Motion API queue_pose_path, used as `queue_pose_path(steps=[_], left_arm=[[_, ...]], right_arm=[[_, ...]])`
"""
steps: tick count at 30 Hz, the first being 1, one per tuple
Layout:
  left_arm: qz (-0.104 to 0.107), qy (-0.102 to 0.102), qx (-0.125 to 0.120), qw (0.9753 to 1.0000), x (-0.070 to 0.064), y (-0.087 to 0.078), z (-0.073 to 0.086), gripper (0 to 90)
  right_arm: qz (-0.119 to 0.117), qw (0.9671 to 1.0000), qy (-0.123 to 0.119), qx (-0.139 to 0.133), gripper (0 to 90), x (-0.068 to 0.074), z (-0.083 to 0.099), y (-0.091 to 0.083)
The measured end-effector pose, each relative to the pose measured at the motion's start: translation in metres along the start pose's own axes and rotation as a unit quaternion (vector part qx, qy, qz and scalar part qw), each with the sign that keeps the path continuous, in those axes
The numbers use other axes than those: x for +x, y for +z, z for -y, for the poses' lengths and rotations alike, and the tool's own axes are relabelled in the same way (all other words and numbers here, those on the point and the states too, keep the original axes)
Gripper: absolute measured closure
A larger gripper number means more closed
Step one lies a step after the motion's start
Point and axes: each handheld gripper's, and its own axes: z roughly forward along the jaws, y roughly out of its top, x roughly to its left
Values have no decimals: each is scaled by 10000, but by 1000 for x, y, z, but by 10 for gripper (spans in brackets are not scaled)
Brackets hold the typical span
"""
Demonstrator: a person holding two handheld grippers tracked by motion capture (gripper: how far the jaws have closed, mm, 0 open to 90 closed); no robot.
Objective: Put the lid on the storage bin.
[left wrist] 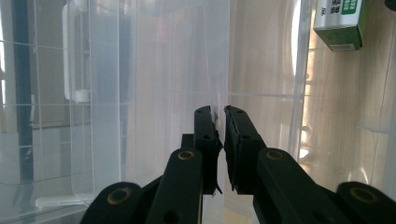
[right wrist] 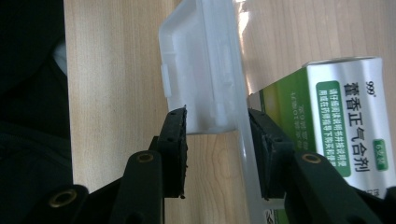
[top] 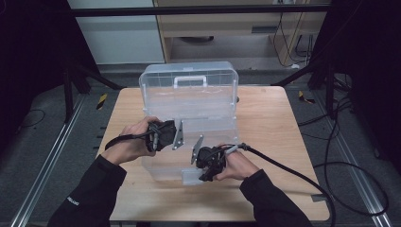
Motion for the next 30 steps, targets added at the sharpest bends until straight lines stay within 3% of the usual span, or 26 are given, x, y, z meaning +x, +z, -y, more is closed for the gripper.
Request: queue_pose_path(steps=[19, 24, 30], left_arm=[[153, -56, -3, 9999, -9, -3, -1, 831], [136, -89, -29, 9999, -10, -2, -1, 829], [134, -95, 8, 9999, -11, -2, -2, 829]], right_arm=[[199, 9996, 2, -186, 570, 5, 3, -3], [242, 9986, 55, -473, 541, 8, 6, -18], [460, 9962, 219, -707, 548, 10, 14, -38]])
